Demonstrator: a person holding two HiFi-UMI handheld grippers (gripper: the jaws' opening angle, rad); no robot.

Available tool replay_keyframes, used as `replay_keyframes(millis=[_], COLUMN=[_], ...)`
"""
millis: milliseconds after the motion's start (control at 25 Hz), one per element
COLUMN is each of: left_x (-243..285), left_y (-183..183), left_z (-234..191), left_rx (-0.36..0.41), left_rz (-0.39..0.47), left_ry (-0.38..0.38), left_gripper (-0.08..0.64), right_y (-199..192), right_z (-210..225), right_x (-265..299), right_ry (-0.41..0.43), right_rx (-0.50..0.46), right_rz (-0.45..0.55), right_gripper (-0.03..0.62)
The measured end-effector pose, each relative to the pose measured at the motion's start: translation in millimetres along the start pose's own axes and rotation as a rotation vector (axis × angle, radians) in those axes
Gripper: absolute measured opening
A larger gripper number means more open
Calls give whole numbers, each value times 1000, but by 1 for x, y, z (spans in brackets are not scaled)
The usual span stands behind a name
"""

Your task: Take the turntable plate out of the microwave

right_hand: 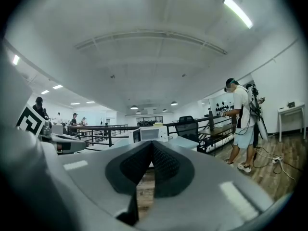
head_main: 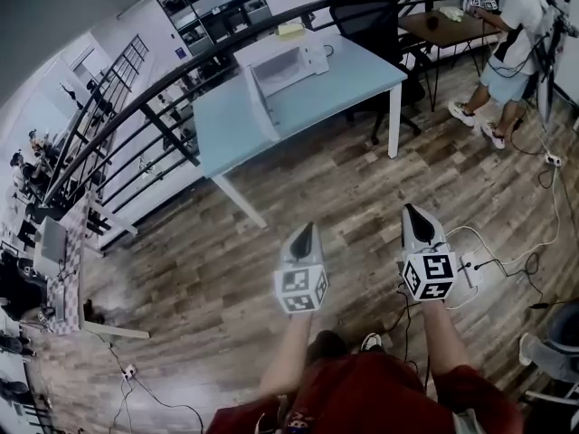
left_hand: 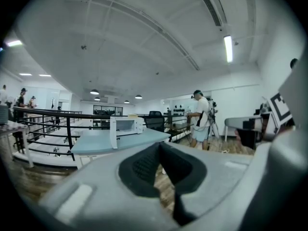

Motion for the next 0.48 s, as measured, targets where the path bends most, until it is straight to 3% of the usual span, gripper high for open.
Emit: replay_keyframes(millis=[480], left_x=[20], left_y=[-7], left_z=[-10], left_rx=[1], left_rz=[-7], left_ry=[1], left_gripper=[0], right_y=[-7], right_z=[4], right_x=[24], right_ry=[16], right_rx=[-22], right_rz=[5], right_gripper=[0])
Point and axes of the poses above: the fingertips, and each gripper's own axes: x forward along the fingers, z to its right, y out of its top, the point moved 8 cm from there along -x, backward along the fingers, and after that the axes turned 12 degrees about -x, right-handed, at the moved point
